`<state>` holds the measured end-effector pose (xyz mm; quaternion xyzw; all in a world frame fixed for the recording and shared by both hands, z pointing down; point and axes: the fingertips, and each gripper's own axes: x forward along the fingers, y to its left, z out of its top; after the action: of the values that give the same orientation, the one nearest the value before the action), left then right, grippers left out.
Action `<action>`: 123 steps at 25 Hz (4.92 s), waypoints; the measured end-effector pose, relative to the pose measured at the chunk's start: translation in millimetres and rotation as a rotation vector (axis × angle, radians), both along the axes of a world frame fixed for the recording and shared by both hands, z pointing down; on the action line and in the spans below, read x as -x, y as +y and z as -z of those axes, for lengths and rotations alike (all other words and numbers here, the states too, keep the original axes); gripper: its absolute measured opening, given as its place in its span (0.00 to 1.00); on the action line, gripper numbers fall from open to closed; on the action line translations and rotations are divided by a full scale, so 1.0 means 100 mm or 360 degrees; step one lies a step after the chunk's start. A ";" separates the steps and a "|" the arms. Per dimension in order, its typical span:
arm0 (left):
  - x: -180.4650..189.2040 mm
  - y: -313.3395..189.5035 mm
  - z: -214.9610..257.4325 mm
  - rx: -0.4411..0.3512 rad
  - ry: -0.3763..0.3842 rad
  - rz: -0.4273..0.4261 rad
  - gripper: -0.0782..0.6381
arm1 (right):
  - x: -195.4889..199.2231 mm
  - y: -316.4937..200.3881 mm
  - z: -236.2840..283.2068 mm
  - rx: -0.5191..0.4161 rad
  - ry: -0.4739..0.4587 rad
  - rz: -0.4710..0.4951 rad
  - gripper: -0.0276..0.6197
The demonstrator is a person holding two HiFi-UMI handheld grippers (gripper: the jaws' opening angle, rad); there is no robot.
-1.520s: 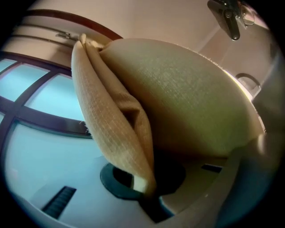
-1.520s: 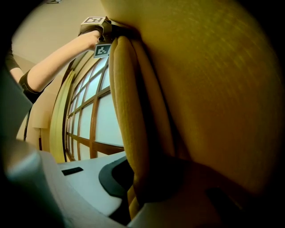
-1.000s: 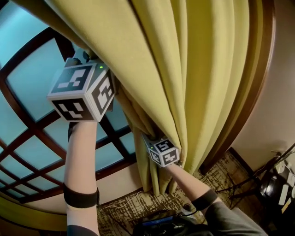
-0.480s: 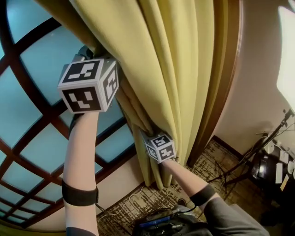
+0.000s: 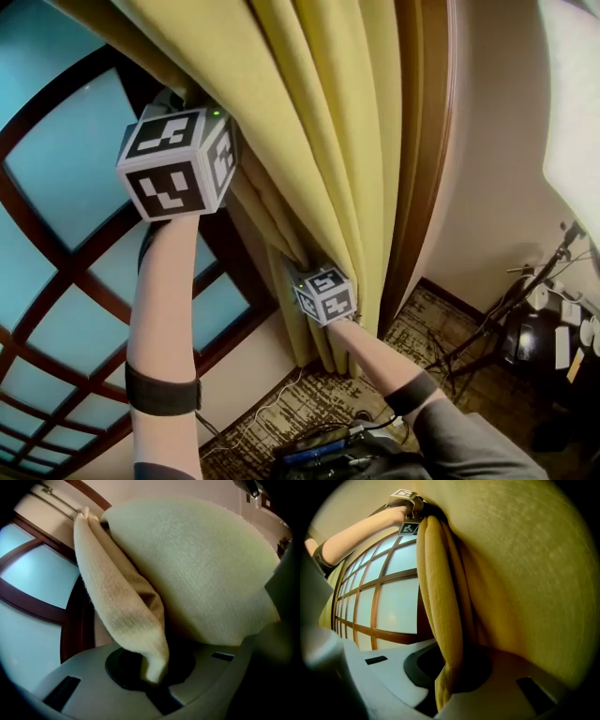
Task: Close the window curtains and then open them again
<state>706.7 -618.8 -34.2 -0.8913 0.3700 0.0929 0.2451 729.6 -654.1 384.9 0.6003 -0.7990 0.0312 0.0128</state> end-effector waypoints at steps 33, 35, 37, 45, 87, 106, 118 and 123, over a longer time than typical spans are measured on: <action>-2.28 -0.37 -0.27 0.0191 -0.0034 -0.0163 0.13 | -2.12 0.00 -0.27 0.0148 -0.0023 -0.0236 0.09; -2.22 -0.38 -0.29 0.0189 -0.0031 -0.0138 0.13 | -2.06 0.00 -0.28 0.0154 -0.0016 -0.0201 0.09; -2.16 -0.38 -0.30 0.0186 -0.0026 -0.0112 0.13 | -2.03 -0.01 -0.30 0.0158 -0.0013 -0.0187 0.09; -1.79 -0.39 -0.38 0.0212 0.0070 -0.0034 0.14 | -1.91 -0.01 -0.39 0.0152 -0.0004 -0.0131 0.09; 5.17 2.44 -4.72 0.1004 -0.0112 0.0591 0.11 | 2.29 2.63 -0.90 0.0209 0.0060 -0.0018 0.04; 6.00 4.40 -5.55 0.1354 0.0054 0.1029 0.11 | 3.57 4.02 -1.63 0.0448 0.0047 0.0671 0.04; 6.76 5.18 -5.70 0.1408 0.0119 0.1029 0.11 | 4.03 4.67 -1.69 0.0489 0.0055 0.0594 0.04; 7.09 5.37 -5.74 0.1410 0.0126 0.1005 0.11 | 4.42 4.89 -1.74 0.0505 0.0089 0.0594 0.04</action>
<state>-2.3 -82.2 539.9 -0.7506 0.6324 -0.1166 -0.1520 287.3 -164.9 558.8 0.4335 -0.8805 0.1367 0.1345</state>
